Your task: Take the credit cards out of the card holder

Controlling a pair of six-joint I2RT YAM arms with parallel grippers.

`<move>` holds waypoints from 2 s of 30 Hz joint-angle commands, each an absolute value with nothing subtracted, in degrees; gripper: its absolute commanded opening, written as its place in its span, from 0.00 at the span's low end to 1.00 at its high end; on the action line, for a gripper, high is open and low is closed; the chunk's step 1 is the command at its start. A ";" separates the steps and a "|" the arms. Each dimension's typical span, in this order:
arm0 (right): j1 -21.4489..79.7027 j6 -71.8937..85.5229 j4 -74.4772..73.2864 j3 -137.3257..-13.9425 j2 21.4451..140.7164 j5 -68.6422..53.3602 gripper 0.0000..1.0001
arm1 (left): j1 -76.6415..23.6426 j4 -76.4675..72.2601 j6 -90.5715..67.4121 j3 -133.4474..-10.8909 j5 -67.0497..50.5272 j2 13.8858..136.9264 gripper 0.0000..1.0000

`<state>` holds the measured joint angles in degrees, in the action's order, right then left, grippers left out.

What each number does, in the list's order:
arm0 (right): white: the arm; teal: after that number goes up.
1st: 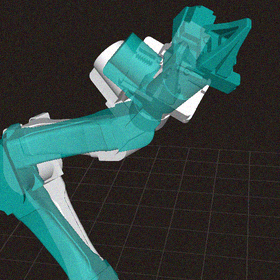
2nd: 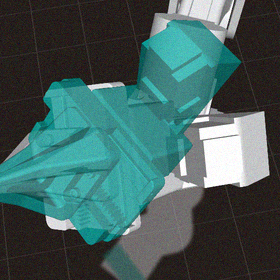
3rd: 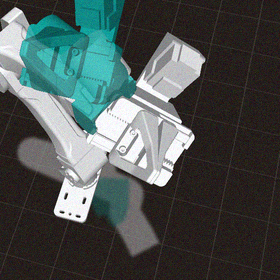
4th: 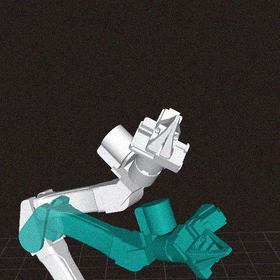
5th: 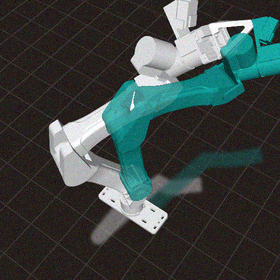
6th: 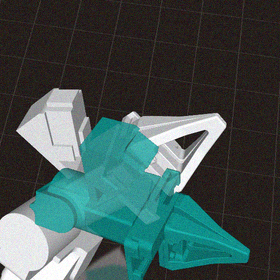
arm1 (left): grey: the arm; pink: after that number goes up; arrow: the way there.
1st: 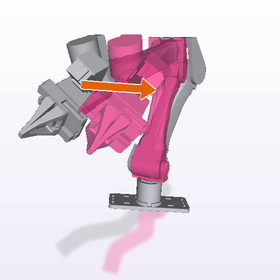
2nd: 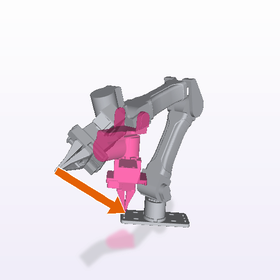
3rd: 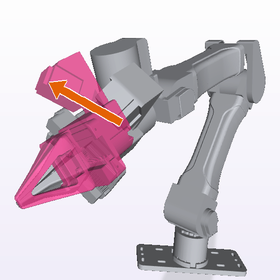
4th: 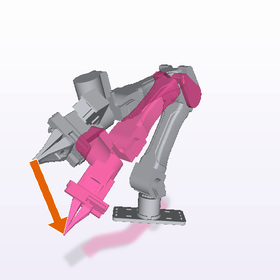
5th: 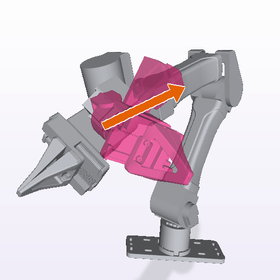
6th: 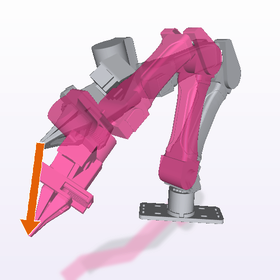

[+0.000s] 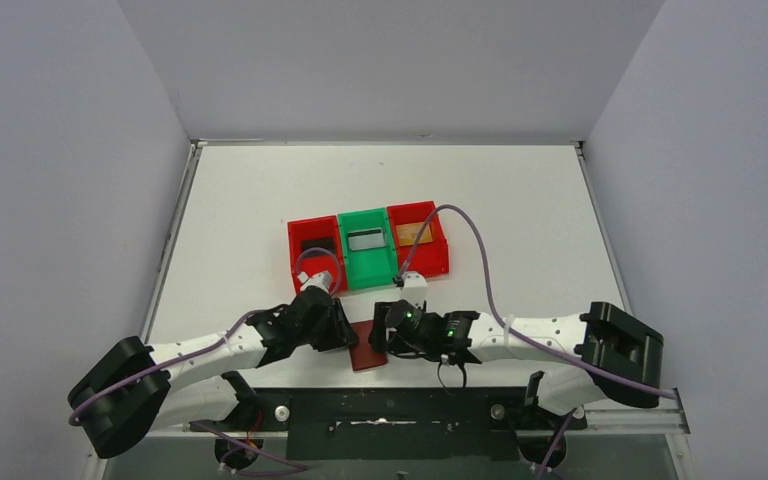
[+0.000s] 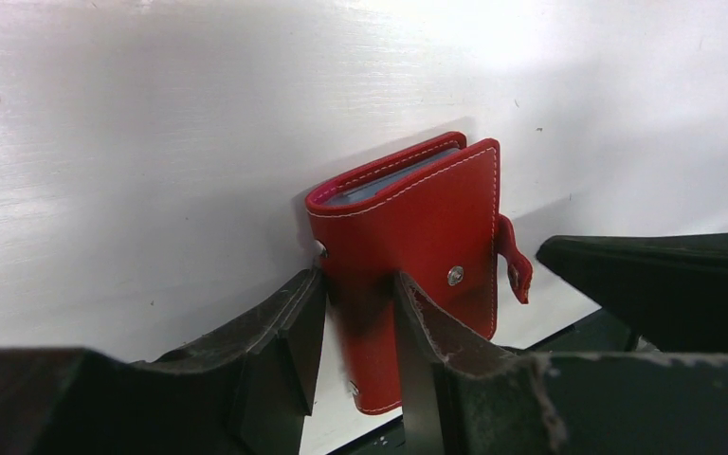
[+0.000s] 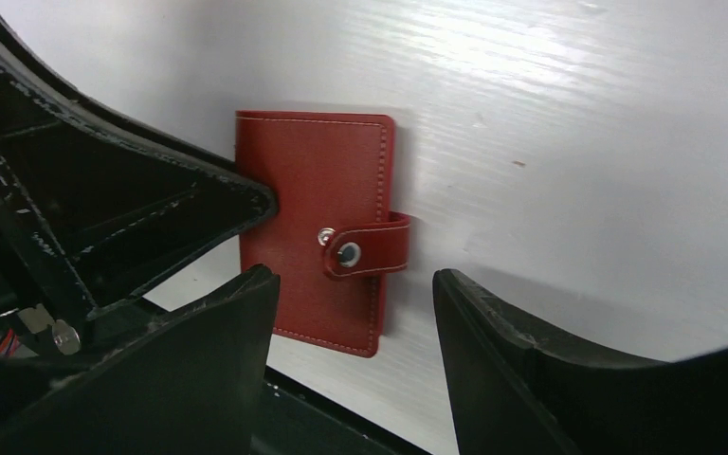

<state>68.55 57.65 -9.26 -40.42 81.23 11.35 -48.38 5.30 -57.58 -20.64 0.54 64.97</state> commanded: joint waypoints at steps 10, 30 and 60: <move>67.89 61.02 -11.27 -41.42 84.28 16.79 0.33 | -48.58 7.12 -56.11 -21.14 1.67 63.29 0.32; 62.44 57.77 6.19 -32.78 81.33 6.00 0.19 | -48.56 7.86 -55.72 -21.97 1.36 63.55 0.33; 63.70 55.49 6.84 -30.09 67.05 8.88 0.00 | -48.51 13.98 -57.83 -22.48 11.51 45.99 0.51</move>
<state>62.89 57.17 2.20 -30.61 69.52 6.74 -48.38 13.02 -57.25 -20.27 9.10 48.07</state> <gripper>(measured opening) 0.075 0.494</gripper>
